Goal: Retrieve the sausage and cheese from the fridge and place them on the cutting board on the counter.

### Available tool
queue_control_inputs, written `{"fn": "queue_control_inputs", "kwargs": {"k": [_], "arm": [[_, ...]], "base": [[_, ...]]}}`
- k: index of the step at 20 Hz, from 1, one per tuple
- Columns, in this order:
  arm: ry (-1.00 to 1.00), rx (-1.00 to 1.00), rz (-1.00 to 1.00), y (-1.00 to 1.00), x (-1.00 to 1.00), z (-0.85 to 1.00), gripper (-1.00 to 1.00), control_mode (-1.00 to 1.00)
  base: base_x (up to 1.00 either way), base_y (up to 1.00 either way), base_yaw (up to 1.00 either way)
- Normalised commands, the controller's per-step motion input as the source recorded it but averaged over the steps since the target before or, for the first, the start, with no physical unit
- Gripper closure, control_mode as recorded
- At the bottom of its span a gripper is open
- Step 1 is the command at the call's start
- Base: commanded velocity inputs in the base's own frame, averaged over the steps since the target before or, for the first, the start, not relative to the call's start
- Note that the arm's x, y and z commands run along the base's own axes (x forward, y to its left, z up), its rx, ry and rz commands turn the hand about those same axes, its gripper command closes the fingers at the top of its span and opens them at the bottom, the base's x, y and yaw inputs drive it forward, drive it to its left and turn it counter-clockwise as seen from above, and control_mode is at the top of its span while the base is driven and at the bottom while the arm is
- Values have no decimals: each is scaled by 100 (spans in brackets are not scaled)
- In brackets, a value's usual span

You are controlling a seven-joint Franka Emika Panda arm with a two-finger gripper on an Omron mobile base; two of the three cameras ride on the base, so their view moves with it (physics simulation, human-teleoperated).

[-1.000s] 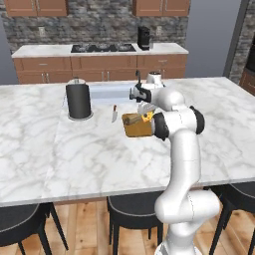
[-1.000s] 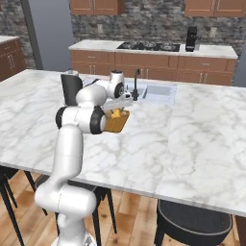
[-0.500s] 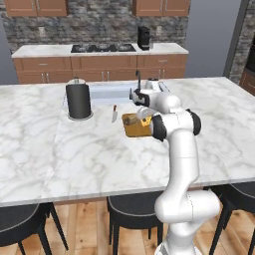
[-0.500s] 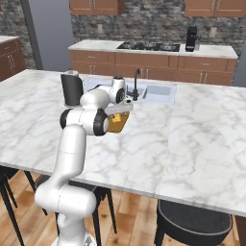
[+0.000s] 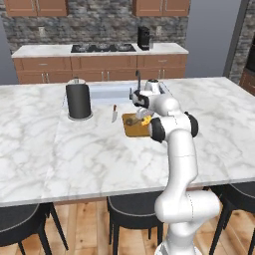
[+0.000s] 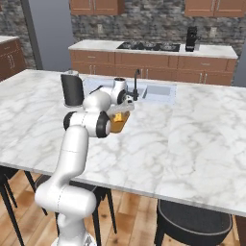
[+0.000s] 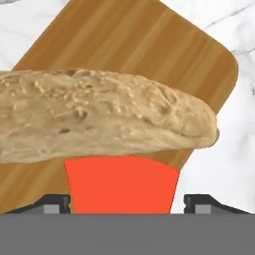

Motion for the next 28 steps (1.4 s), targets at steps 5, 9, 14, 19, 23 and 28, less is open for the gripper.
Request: {"fn": "queue_control_inputs", "kwargs": {"k": [5,9,14,19,23,28], "arm": [[-9,1,-4,0,-21,31,-100,-100],[-3,0,-3,16,-18,70,-100,-100],[-11,0,-6,24,-12,78,-100,-100],[-7,-1,-12,15,-51,59,-100,-100],[-5,1,-10,-4,-100,3,-100,-100],[-27,5,0,-5,-98,42,-100,-100]], "base": [[0,0,0],[0,0,0],[0,0,0],[0,0,0],[0,0,0],[0,0,0]]}}
